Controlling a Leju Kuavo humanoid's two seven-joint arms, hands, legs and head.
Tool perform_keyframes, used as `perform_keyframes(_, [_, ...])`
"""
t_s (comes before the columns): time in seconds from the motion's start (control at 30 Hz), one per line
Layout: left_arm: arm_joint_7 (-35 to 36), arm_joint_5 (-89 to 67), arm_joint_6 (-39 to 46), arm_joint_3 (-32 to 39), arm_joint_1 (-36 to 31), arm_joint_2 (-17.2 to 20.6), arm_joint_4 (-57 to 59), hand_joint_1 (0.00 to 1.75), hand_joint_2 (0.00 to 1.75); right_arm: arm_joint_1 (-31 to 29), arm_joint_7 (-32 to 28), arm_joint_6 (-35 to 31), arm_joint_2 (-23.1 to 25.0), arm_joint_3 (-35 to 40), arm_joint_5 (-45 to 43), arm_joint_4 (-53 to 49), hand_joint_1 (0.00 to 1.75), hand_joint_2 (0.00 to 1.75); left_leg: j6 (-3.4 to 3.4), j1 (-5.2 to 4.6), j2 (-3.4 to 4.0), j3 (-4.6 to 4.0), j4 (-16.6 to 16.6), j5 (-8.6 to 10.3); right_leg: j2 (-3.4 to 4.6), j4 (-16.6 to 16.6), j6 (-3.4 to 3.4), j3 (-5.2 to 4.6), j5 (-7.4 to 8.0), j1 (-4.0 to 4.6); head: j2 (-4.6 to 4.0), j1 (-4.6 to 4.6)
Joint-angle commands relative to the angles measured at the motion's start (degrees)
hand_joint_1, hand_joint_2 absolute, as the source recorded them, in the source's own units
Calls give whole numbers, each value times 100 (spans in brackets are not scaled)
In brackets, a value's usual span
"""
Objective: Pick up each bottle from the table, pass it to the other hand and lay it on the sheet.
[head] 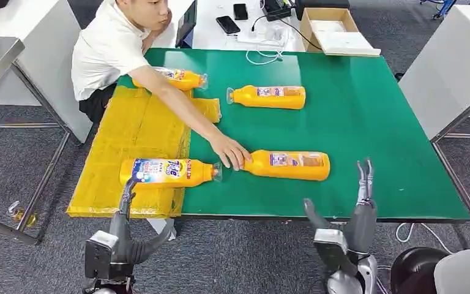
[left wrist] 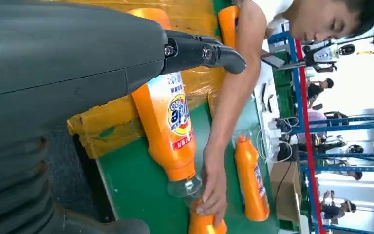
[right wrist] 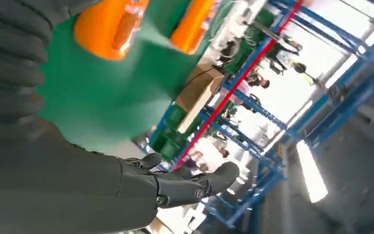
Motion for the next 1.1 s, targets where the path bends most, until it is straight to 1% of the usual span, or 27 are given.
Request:
perform_keyframes(0.03, [101,-63,146,-300,-155,85,75,0,175,-515,625,-202,-670,256,1289,1274,0,175,-5,3,12,16,-6,-3,7,-9,-8,15,1,4,0,-2])
perform_keyframes(0.07, [102,-74,156,-325,-187,69,101,0,175,-625,653,-212,-729,271,1367,1470,0,175,-7,0,14,30,-10,-6,7,-9,-11,27,-3,2,0,0])
perform_keyframes(0.1, [101,-76,162,-332,-200,63,112,0,175,-678,638,-231,-733,264,1378,1563,0,175,-6,4,13,18,-7,-3,8,-10,-9,17,2,6,0,0])
perform_keyframes(0.13, [101,-76,162,-332,-200,63,112,0,175,-678,638,-231,-733,264,1378,1563,0,175,-8,4,21,33,-10,-6,13,-11,-13,29,0,5,0,-2])
perform_keyframes(0.2, [101,-76,162,-332,-200,63,112,0,175,-678,638,-231,-733,264,1378,1563,0,175,-5,3,6,15,-6,-2,2,-8,-7,15,0,4,0,0])
perform_keyframes(0.27, [101,-76,162,-332,-200,63,112,0,175,-678,638,-231,-733,264,1378,1563,0,175,-14,0,20,53,-13,-12,8,-8,-23,46,-10,3,0,0])
perform_keyframes(0.3, [101,-78,167,-323,-196,78,117,0,175,-671,638,-229,-722,278,1379,1540,0,175,-17,-1,24,58,-11,-17,11,-5,-27,49,-14,2,0,2])
perform_keyframes(0.33, [101,-78,167,-323,-196,78,117,0,175,-671,638,-229,-722,278,1379,1540,0,175,-6,2,9,17,-6,-4,6,-7,-10,16,-1,4,0,-2])
perform_keyframes(0.4, [101,-78,167,-323,-196,78,117,0,175,-671,638,-229,-722,278,1379,1540,0,175,-13,1,20,37,-9,-12,10,-3,-17,30,-8,3,0,-2])
perform_keyframes(0.43, [128,-76,159,-340,-203,83,123,0,175,-684,721,-248,-786,333,1541,1586,0,175,-7,2,8,20,-8,-4,1,-6,-10,19,-2,4,0,-2])
perform_keyframes(0.47, [203,-44,80,-384,-238,93,148,0,175,-782,852,-188,-882,384,1666,1766,0,175,-11,1,10,34,-9,-9,2,-5,-16,31,-8,4,0,0])
perform_keyframes(0.5, [209,-53,62,-414,-276,88,189,0,175,-938,912,-213,-976,433,1815,2037,0,175,-10,3,11,33,-8,-9,6,-6,-14,30,-7,5,0,-2])
perform_keyframes(0.53, [214,-76,51,-454,-349,67,265,0,175,-1205,945,-189,-1048,437,1873,2485,0,175,-5,1,12,20,-8,-4,9,-7,-8,17,0,3,0,-2])
perform_keyframes(0.57, [228,-135,17,-520,-437,77,338,0,175,-1450,982,-241,-1121,475,2013,2928,0,175,-6,2,17,27,-7,-6,12,-8,-9,24,0,4,0,-2])
perform_keyframes(0.6, [227,-165,-13,-548,-506,78,395,0,175,-1713,962,-254,-1160,475,2016,3417,0,175,-4,3,15,17,-8,0,11,-10,-5,15,5,4,0,-2])
perform_keyframes(0.63, [238,-167,-37,-557,-517,86,403,0,175,-1782,995,-234,-1173,479,2043,3546,0,175,-5,1,23,26,-10,-1,17,-12,-8,23,7,3,0,0])
perform_keyframes(0.67, [319,-78,-239,-592,-569,130,411,0,175,-2034,1131,-141,-1248,493,2153,4039,0,175,-6,2,28,37,-14,-1,21,-17,-10,33,9,4,0,-2])
perform_keyframes(0.7, [322,-97,-249,-578,-582,143,415,0,175,-2222,1146,-110,-1226,455,2135,4408,0,175,-4,1,25,26,-12,2,19,-15,-7,22,11,3,0,0])
perform_keyframes(0.73, [324,-111,-253,-560,-587,143,414,0,175,-2325,1133,-111,-1229,445,2136,4626,0,175,-5,0,24,32,-14,2,18,-17,-9,29,11,2,0,0])
perform_keyframes(0.83, [349,-159,-348,-574,-631,161,415,0,175,-2615,1100,-74,-1212,476,2202,5190,0,175,1,-3,11,16,-8,6,9,-9,-1,16,10,-2,0,0])
perform_keyframes(0.87, [349,-185,-358,-580,-647,149,420,0,175,-2709,1140,-82,-1202,520,2279,5323,0,175,-1,-4,17,28,-11,4,14,-10,-7,26,9,-2,0,0])
perform_keyframes(0.97, [437,-338,-393,-606,-789,87,515,0,175,-3134,1411,21,-1161,671,2533,5872,0,175,-4,-5,20,23,-7,2,16,-4,-6,19,8,-2,0,-2])
perform_keyframes(1.03, [512,-349,-431,-587,-971,17,674,0,175,-3459,1633,247,-1175,764,2661,6249,0,175,0,-5,16,12,-2,4,15,-1,0,11,10,-3,0,-2])
perform_keyframes(1.1, [535,-383,-477,-638,-1208,-35,805,0,175,-3732,1760,320,-1185,843,2786,6496,0,175,-2,-6,20,18,-3,4,16,-1,-3,14,10,-3,0,-2])
